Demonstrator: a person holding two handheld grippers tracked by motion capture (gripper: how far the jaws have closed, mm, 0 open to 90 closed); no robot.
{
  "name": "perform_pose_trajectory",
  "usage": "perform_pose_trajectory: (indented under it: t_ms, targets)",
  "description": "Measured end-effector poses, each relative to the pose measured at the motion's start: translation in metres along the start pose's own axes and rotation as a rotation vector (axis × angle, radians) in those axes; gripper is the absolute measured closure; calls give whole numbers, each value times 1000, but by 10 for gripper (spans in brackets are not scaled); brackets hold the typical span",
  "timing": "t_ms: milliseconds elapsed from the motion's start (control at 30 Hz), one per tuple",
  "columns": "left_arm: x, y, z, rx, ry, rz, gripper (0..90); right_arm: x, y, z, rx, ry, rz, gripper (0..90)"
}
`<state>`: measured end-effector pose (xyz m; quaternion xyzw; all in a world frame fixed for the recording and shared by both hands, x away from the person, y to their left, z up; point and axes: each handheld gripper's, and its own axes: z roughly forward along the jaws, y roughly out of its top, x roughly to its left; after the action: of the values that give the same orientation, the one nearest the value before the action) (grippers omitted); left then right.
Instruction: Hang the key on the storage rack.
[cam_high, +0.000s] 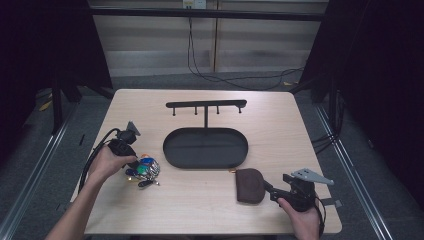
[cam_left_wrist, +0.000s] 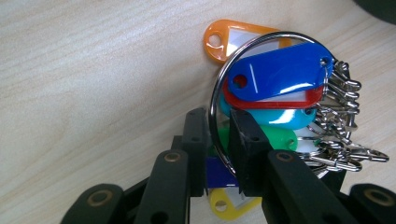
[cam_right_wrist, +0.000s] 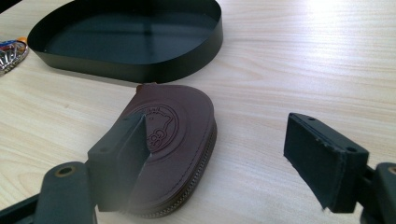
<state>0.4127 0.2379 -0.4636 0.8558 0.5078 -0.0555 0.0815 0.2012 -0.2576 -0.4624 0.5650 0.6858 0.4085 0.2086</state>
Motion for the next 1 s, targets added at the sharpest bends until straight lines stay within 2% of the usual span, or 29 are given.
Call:
perform_pose_trajectory:
  t_ms: [167, 200, 267, 367, 567, 700, 800, 867, 1000]
  targets:
    - [2, 4, 0, 24, -20, 2, 813, 0, 0, 0, 3, -2, -2, 220]
    - [1, 5, 1, 22, -22, -16, 827, 0, 0, 0, 3, -2, -2, 220]
    - [1, 6, 1, 35, -21, -5, 847, 0, 0, 0, 1, 1, -4, 221]
    - [0, 9, 1, 48, -20, -11, 870, 0, 1, -3, -20, -25, -12, 237]
    - [1, 9, 1, 52, -25, -12, 873, -4, 0, -3, -16, -29, 0, 237]
    - [4, 9, 0, 53, -56, -6, 872, -3, 0, -2, -14, -23, -4, 237]
    - [4, 9, 0, 48, -58, -8, 873, -2, 0, -2, -13, -20, -8, 233]
    - [4, 8, -5, 38, -56, -10, 873, -2, 1, -2, -13, -16, -7, 226]
    - [1, 9, -14, 34, -53, 13, 874, -1, 0, -2, -14, -12, -8, 217]
